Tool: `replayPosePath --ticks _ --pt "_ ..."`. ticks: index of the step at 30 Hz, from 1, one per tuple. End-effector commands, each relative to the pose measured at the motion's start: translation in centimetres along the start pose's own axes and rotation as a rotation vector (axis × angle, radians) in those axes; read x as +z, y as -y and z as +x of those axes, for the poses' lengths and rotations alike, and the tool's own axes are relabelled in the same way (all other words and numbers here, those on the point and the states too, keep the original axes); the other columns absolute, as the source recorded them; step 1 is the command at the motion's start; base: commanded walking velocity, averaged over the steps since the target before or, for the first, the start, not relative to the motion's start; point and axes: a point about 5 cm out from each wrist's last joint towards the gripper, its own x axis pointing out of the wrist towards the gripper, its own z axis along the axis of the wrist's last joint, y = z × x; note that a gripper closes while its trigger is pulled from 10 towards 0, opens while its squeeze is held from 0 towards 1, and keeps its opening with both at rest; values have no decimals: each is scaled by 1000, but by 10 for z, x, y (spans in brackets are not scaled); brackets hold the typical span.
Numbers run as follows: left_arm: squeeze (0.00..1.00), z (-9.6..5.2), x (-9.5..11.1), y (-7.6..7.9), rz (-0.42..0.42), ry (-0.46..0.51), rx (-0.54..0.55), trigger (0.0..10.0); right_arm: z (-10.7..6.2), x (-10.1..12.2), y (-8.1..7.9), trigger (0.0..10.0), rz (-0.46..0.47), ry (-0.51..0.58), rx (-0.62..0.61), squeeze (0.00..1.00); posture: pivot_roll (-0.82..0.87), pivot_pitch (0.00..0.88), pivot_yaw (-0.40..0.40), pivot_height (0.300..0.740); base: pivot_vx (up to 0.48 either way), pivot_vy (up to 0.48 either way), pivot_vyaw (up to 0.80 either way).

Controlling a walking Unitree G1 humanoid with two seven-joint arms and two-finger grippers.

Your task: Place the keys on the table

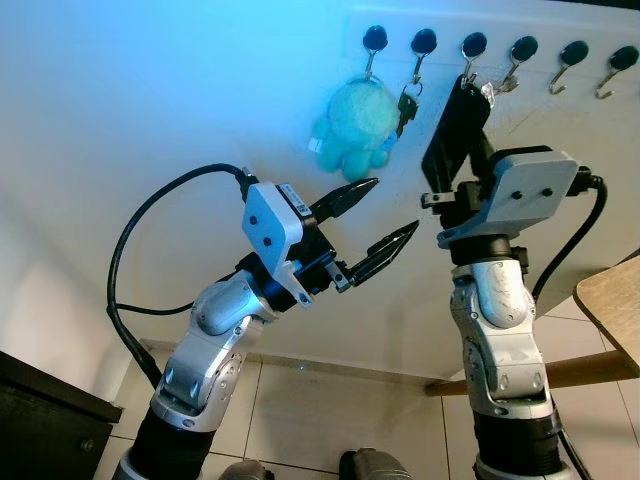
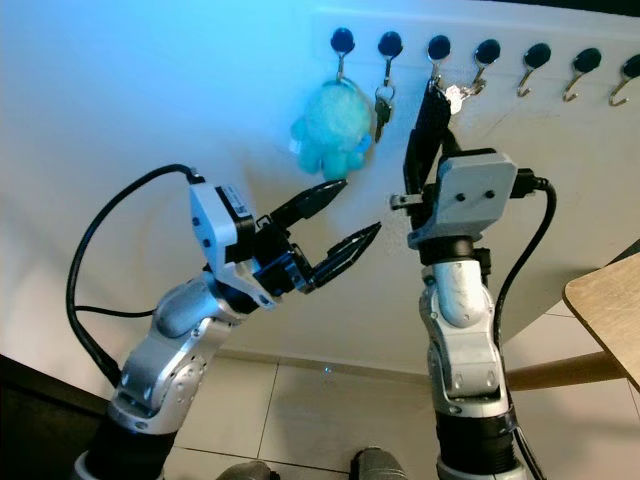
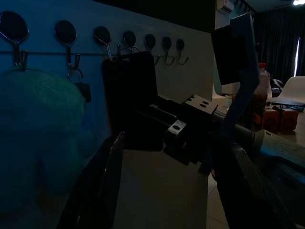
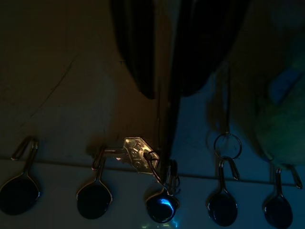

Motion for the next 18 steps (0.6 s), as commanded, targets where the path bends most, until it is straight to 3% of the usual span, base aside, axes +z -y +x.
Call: replayPosePath --ticks 1,11,18 --pt "0 0 3 0 21 1 -11 10000 -1 -2 -1 0 8 -14 2 0 33 120 -6 740 0 0 0" --pt "0 1 3 -1 24 4 -11 10000 -1 3 0 0 5 10 -18 0 34 118 -4 740 0 0 0" --pt "0 1 4 0 26 7 -12 10000 3 17 2 0 -7 94 -36 0 33 116 -2 740 0 0 0"
